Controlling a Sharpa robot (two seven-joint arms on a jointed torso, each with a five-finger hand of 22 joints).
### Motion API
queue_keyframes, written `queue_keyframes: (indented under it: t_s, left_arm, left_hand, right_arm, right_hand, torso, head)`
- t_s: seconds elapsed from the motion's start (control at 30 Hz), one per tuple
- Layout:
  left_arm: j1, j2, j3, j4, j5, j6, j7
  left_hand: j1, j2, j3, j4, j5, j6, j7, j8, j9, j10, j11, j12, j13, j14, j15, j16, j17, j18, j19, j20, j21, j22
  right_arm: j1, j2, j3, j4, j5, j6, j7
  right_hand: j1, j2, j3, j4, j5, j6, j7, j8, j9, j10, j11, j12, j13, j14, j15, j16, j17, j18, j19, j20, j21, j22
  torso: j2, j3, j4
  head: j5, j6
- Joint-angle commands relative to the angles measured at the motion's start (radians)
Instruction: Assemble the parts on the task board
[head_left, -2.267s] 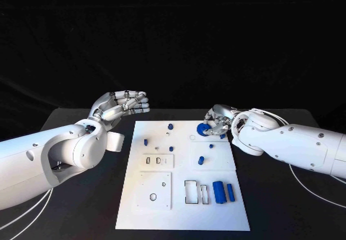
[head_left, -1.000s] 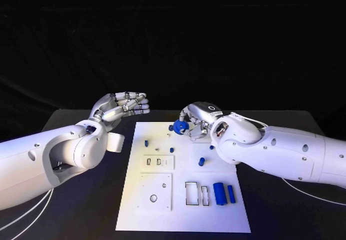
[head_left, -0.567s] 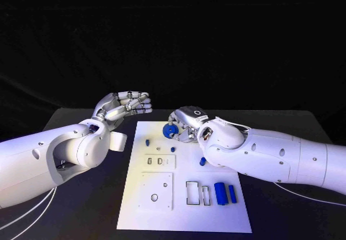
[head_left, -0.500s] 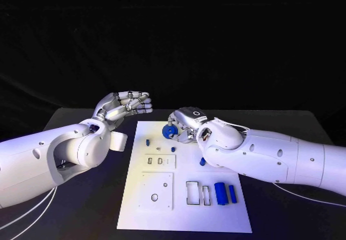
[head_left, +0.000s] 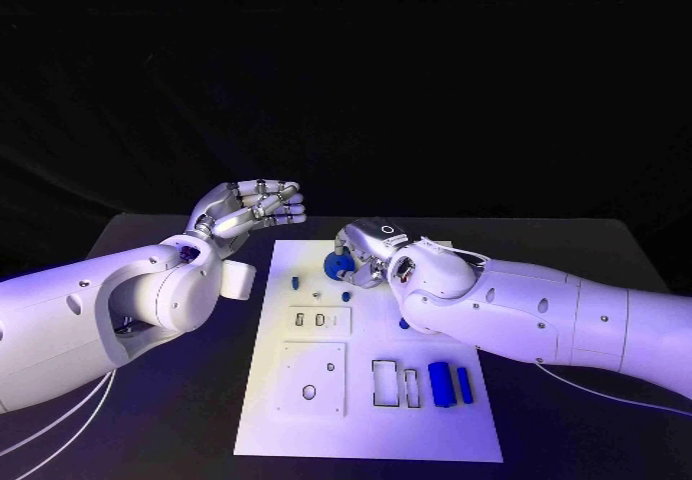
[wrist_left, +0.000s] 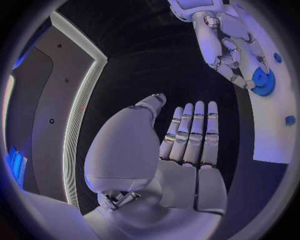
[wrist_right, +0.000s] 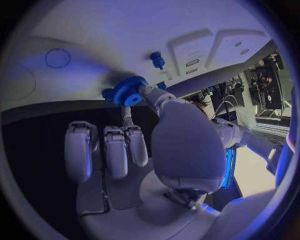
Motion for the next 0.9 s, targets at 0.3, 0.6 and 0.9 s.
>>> queue_keyframes:
  t_s: [0.3, 0.6, 0.9]
  left_arm:
    - [0.001, 0.002, 0.001, 0.002, 0.002, 0.015, 0.004]
    - [0.001, 0.002, 0.001, 0.001, 0.002, 0.017, 0.001]
    - [0.001, 0.002, 0.001, -0.001, 0.002, 0.018, 0.0]
  left_hand:
    - [-0.008, 0.002, 0.006, -0.002, -0.006, -0.008, 0.004, -0.005, 0.0, -0.007, -0.001, -0.005, 0.002, -0.008, 0.0, -0.006, 0.001, 0.01, -0.001, 0.004, -0.006, -0.001]
    - [-0.008, 0.002, 0.006, -0.002, -0.006, -0.008, 0.004, -0.005, 0.0, -0.007, -0.001, -0.005, 0.002, -0.008, 0.0, -0.006, 0.001, 0.01, -0.001, 0.004, -0.006, -0.001]
    - [-0.009, 0.002, 0.006, -0.002, -0.006, -0.008, 0.005, -0.005, 0.0, -0.008, -0.001, -0.005, 0.002, -0.009, 0.0, -0.007, 0.002, 0.01, -0.001, 0.005, -0.007, -0.001]
  right_arm:
    - [-0.004, 0.015, 0.0, -0.019, -0.013, 0.041, -0.003]
    - [-0.004, 0.016, 0.0, -0.023, -0.011, 0.039, -0.008]
    - [-0.004, 0.009, 0.0, -0.017, 0.005, 0.034, -0.002]
  right_hand:
    - [-0.022, -0.021, -0.006, 0.012, -0.012, -0.035, -0.004, -0.051, 0.011, -0.002, 0.017, -0.023, 0.129, 0.106, 0.015, 0.004, 0.263, -0.009, -0.012, 0.011, -0.012, 0.069]
    - [-0.023, -0.027, -0.022, 0.016, -0.03, -0.1, 0.019, -0.099, -0.021, -0.025, 0.038, -0.043, 0.106, 0.106, 0.034, 0.004, 0.263, -0.007, -0.017, 0.03, -0.02, 0.064]
    - [-0.036, -0.026, -0.039, 0.03, -0.029, -0.109, 0.023, -0.106, -0.032, -0.027, 0.042, -0.045, 0.103, 0.106, 0.039, 0.004, 0.263, -0.007, -0.017, 0.035, -0.02, 0.066]
  torso:
    - [0.0, 0.0003, 0.0004]
    - [0.0, 0.0004, -0.0007]
    - [0.0, 0.0012, 0.0005]
  head:
    - [0.001, -0.001]
    - [0.001, -0.001]
    - [-0.001, -0.001]
